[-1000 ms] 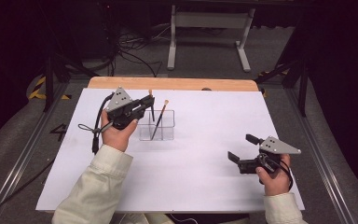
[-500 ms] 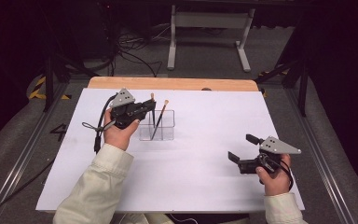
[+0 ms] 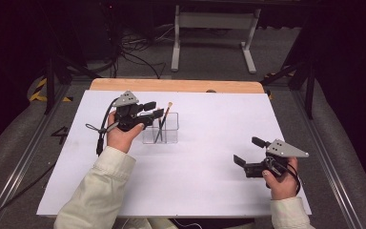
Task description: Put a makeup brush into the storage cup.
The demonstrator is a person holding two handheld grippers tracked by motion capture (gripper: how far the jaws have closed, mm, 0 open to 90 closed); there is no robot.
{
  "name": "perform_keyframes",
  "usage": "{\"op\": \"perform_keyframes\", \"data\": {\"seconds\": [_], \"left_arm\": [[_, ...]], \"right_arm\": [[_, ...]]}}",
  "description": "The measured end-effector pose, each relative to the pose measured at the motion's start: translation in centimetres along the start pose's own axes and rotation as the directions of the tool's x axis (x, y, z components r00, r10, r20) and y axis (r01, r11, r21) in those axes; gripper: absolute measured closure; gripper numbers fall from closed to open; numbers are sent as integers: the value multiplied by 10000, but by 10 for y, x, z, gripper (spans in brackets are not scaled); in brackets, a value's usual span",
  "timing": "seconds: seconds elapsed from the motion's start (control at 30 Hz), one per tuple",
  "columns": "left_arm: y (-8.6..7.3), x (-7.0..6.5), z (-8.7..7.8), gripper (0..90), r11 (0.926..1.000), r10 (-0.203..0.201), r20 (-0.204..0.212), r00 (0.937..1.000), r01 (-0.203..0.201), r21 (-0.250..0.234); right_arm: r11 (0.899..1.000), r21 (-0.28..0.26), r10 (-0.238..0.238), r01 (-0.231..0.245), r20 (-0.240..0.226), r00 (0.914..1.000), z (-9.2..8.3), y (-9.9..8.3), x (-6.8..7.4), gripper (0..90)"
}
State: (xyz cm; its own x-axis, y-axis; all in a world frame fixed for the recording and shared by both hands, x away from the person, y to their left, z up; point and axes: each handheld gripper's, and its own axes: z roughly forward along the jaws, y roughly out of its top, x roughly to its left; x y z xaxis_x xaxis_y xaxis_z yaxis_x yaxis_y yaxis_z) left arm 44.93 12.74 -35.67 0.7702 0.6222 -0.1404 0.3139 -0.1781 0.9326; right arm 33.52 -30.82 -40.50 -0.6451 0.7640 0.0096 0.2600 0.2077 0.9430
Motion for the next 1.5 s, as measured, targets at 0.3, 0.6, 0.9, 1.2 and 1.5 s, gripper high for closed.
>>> {"op": "perform_keyframes", "data": {"seconds": [0.3,0.6,0.9,1.2,1.5], "left_arm": [[4,-13,-27,217,9981,577,-444,9973,-586,-185],[-5,-25,-54,168,9953,935,-471,9945,-945,-200],[-22,-30,-77,154,9935,1136,-297,9931,-1136,45],[-39,-27,-90,132,9939,1106,-284,9935,-1105,71],[-55,-22,-97,121,9970,772,-325,9965,-770,67]], "right_arm": [[10000,-78,-49,48,-112,9999,5,5,-4,16],[9999,-19,-161,160,-445,9989,14,10,-6,16],[9999,-133,-1,-5,-448,9990,12,11,-14,16],[9999,-152,23,-31,-514,9987,8,10,-18,16],[9998,-198,67,-79,-615,9981,6,7,-23,16]]}}
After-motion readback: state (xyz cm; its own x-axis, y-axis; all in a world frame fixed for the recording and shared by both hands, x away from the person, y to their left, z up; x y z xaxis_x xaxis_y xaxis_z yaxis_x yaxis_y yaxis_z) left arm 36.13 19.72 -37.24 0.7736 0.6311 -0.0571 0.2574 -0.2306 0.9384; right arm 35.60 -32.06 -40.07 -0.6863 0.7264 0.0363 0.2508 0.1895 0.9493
